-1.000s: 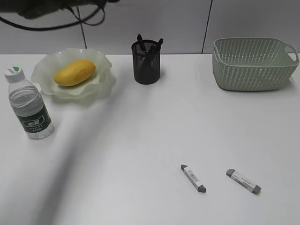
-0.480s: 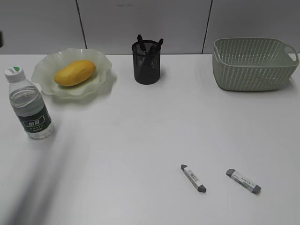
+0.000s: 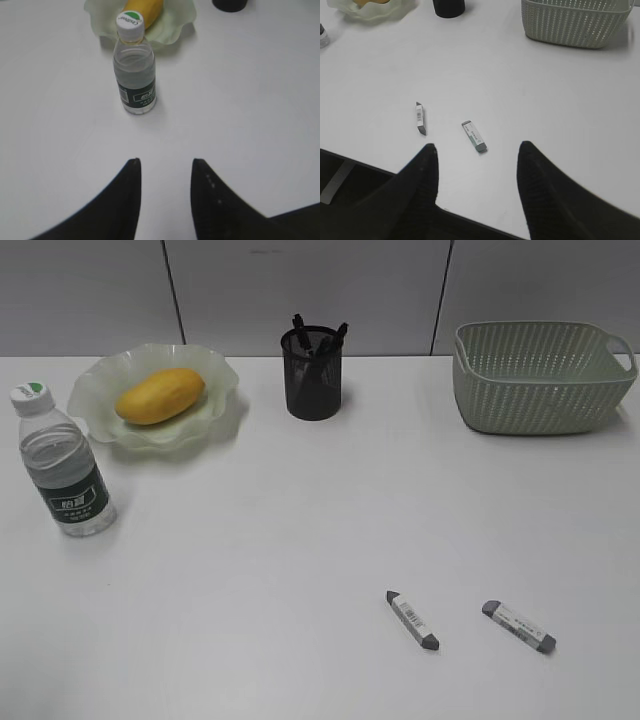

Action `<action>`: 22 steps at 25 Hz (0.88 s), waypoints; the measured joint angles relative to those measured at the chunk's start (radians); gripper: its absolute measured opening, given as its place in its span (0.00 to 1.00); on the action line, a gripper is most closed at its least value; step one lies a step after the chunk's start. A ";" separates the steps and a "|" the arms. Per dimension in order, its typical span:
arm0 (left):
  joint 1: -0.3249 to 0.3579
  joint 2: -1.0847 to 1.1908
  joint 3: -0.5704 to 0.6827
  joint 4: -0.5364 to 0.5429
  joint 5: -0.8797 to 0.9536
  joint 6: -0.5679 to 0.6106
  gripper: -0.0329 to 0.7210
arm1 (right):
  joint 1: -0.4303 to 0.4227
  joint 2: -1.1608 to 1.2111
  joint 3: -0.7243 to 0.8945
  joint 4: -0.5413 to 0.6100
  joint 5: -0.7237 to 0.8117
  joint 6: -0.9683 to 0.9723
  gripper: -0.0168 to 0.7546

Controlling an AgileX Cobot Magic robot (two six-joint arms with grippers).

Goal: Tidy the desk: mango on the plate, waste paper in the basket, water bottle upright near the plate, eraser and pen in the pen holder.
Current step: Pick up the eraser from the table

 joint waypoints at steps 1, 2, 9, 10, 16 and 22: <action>0.000 -0.066 0.003 -0.010 0.026 0.019 0.38 | 0.000 0.000 0.000 0.000 0.000 0.000 0.55; 0.000 -0.117 0.010 -0.018 0.052 0.032 0.38 | 0.000 0.000 0.000 0.000 0.000 0.000 0.55; 0.000 -0.372 0.086 -0.023 0.117 0.058 0.38 | 0.000 0.000 0.000 0.000 0.000 0.000 0.55; 0.000 -0.388 0.088 -0.024 0.117 0.058 0.38 | 0.000 0.000 0.000 0.000 0.000 0.000 0.55; 0.000 -0.430 0.090 -0.027 0.117 0.059 0.38 | 0.000 0.121 -0.020 -0.022 -0.037 0.000 0.55; 0.116 -0.443 0.090 -0.029 0.117 0.060 0.38 | 0.000 0.714 -0.047 -0.051 -0.132 0.048 0.55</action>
